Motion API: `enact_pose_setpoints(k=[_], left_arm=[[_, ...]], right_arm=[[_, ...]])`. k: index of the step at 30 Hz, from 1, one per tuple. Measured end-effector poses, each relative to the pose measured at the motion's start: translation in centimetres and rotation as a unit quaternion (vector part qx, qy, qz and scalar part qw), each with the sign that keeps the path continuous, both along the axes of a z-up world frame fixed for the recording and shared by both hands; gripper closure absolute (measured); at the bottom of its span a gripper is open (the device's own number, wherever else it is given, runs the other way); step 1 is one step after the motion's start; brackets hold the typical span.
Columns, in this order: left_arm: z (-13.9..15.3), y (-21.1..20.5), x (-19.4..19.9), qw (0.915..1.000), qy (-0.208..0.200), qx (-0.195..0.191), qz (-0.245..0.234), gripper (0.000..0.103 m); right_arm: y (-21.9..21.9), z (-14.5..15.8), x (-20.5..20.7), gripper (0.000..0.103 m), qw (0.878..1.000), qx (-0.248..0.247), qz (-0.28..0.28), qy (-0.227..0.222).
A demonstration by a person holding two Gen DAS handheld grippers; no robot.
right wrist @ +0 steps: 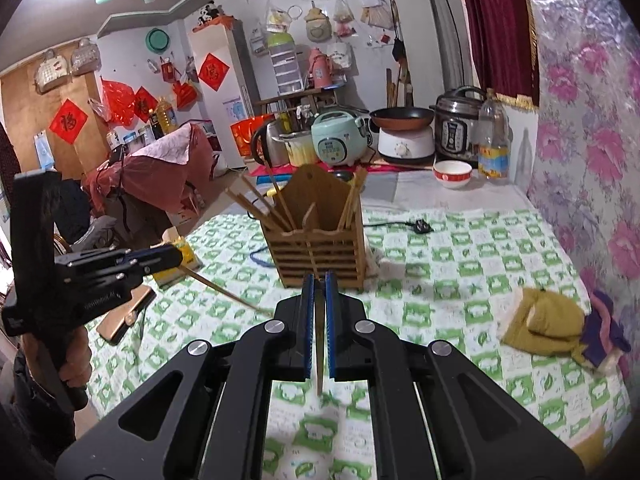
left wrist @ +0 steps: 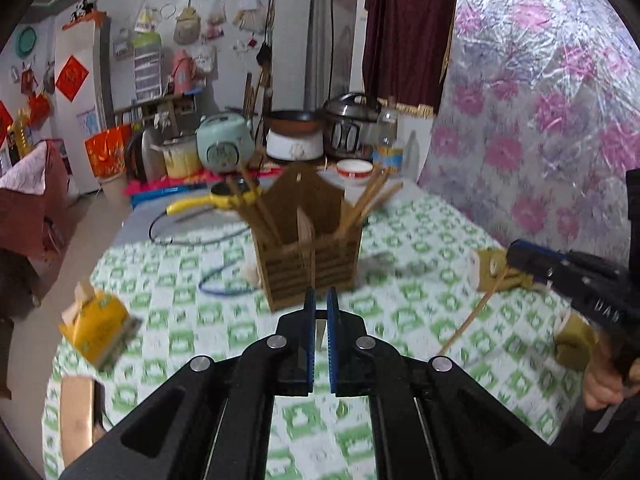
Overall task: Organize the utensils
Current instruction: 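Lift the chopsticks with both tools and carry them over the wooden holder, then lower both chopsticks into the wooden holder and open both tools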
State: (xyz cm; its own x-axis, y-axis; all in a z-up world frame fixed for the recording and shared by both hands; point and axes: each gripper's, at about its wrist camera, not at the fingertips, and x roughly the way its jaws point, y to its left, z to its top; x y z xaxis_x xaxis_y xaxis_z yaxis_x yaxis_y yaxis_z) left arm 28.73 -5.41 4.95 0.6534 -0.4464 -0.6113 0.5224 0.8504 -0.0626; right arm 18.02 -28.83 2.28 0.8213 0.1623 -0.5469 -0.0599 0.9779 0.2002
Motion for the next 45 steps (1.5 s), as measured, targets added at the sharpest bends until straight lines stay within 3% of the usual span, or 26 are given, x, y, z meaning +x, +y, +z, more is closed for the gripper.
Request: enact_pose_setpoints(k=[10, 15, 20, 28, 37, 44, 45], left_arm=[[5.9, -1.2, 4.0, 0.9985, -0.044, -0.032, 0.011, 0.097], [9.8, -1.9, 6.4, 0.9937, -0.085, -0.062, 0.038, 0.097], [12.4, -3.1, 9.3, 0.9876, -0.114, -0.087, 0.063, 0.097], [9.5, -6.0, 13.4, 0.9886, -0.114, -0.059, 0.078, 0.097], [7.3, -5.3, 16.2, 0.9874, -0.106, -0.084, 0.081, 0.097], [4.9, -4.7, 17.1, 0.9894, -0.075, -0.091, 0.084, 0.097], [4.5, -4.6, 17.2, 0.9897, -0.069, -0.091, 0.087, 0.097]], right_arm=[[0.4, 5.4, 3.2, 0.096, 0.998, -0.002, -0.01, -0.069], [0.8, 8.6, 5.6, 0.096, 0.992, -0.008, -0.04, -0.121], [0.7, 9.6, 8.1, 0.096, 0.986, -0.005, -0.077, -0.151], [-0.4, 6.2, 12.6, 0.096, 0.986, 0.031, -0.078, -0.143], [-1.0, 4.3, 16.2, 0.096, 0.989, 0.038, -0.073, -0.121], [-1.0, 3.1, 17.5, 0.096, 0.991, 0.029, -0.08, -0.102], [-0.8, 2.8, 17.9, 0.091, 0.992, 0.022, -0.078, -0.096]])
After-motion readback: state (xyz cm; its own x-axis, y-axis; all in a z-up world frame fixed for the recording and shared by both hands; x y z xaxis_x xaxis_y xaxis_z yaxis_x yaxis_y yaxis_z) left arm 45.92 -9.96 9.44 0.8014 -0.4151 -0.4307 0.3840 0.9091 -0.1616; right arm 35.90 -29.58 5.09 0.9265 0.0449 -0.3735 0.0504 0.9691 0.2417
